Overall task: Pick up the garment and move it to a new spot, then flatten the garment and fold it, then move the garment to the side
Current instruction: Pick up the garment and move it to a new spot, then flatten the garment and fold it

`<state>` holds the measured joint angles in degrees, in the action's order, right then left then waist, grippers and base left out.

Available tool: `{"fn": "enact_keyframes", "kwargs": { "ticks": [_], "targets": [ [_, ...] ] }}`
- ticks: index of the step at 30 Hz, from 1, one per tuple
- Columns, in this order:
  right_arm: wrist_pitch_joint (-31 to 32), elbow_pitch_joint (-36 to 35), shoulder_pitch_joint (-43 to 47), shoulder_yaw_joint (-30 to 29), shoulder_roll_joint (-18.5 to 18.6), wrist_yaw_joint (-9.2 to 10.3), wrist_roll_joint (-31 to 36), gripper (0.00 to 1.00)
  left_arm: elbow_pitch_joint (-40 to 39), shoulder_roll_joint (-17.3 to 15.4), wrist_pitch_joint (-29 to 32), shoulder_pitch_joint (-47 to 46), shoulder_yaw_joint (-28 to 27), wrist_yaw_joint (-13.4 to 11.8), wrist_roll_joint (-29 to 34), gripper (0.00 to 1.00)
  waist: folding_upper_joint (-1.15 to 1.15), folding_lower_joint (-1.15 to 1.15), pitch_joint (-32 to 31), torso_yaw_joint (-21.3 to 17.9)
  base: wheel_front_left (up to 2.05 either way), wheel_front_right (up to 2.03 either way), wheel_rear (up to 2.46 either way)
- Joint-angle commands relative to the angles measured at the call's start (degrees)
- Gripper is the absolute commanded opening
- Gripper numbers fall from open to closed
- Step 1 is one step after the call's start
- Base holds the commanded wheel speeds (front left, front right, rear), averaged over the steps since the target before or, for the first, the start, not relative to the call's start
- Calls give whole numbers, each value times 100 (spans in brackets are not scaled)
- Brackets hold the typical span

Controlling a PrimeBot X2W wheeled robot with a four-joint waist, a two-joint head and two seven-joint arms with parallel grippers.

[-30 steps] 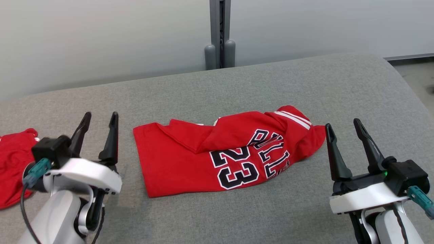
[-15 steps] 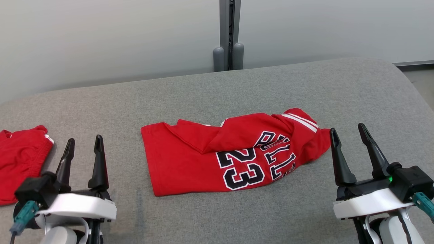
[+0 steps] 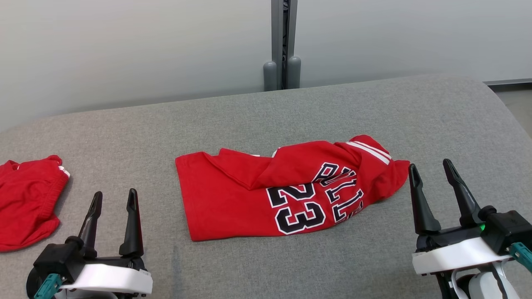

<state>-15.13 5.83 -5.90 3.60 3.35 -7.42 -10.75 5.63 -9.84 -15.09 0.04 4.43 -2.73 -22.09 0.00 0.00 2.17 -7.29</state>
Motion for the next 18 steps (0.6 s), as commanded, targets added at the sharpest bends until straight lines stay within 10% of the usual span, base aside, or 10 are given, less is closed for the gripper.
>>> {"fn": "enact_keyframes", "kwargs": {
  "ticks": [1,18],
  "targets": [
    [-2,-16,32,-42,28,-13,-21,100,25,27,-11,8,-54,60,68,100,0,0,-3,8,0,0,0],
    [-2,428,-323,-36,134,-13,-75,100,362,336,-12,-229,-205,388,391,100,0,0,96,17,0,0,0]
  ]
}}
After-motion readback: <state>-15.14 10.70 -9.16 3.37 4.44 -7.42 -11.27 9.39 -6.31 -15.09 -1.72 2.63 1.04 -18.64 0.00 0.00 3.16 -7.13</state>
